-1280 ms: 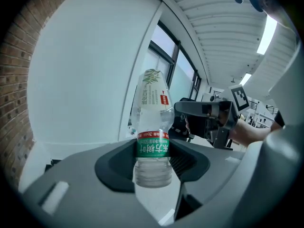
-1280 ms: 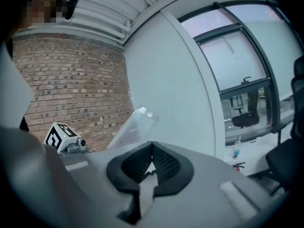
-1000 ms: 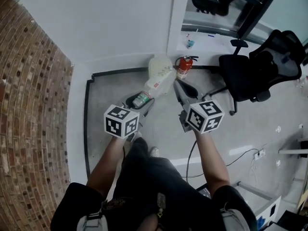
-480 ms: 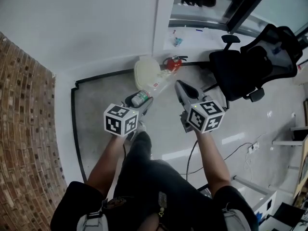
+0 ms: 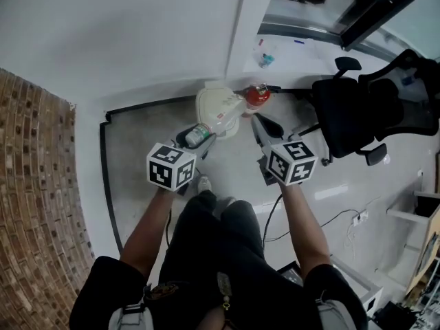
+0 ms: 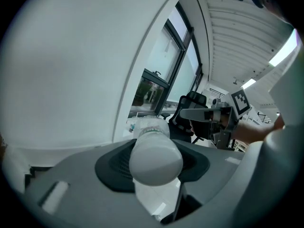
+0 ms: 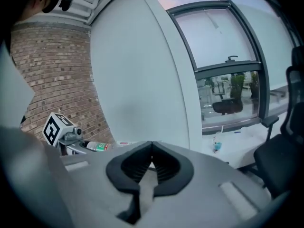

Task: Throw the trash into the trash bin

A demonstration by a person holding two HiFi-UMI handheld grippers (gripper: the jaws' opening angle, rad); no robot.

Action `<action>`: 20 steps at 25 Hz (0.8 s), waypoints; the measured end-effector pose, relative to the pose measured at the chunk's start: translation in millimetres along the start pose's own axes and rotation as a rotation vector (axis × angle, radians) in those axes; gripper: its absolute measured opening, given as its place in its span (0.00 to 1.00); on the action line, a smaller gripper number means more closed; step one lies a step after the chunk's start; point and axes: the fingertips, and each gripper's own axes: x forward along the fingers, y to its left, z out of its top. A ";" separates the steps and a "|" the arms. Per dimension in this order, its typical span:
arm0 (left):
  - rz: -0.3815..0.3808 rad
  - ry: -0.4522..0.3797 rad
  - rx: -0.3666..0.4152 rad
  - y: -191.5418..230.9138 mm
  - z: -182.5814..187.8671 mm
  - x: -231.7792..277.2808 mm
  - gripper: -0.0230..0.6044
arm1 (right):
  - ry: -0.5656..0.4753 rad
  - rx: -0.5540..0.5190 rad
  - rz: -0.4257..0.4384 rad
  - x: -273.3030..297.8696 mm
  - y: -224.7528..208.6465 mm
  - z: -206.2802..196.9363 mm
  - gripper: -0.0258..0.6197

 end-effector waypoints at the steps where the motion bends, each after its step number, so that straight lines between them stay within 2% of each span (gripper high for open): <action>1: 0.013 0.007 -0.009 5.3 -3.0 3.9 0.36 | 0.014 -0.003 0.006 6.7 -5.0 -4.2 0.04; 5: 0.081 0.024 -0.049 30.7 -22.6 25.8 0.36 | 0.072 -0.015 0.043 39.8 -28.1 -29.3 0.04; 8: 0.135 0.036 -0.082 49.1 -49.5 44.6 0.36 | 0.129 -0.011 0.084 66.2 -39.3 -66.6 0.04; 14: 0.230 0.045 -0.155 87.5 -105.1 79.0 0.36 | 0.252 -0.032 0.174 124.6 -51.9 -165.3 0.04; 20: 0.284 0.029 -0.178 123.3 -159.1 99.3 0.36 | 0.396 -0.089 0.217 181.7 -61.9 -274.8 0.04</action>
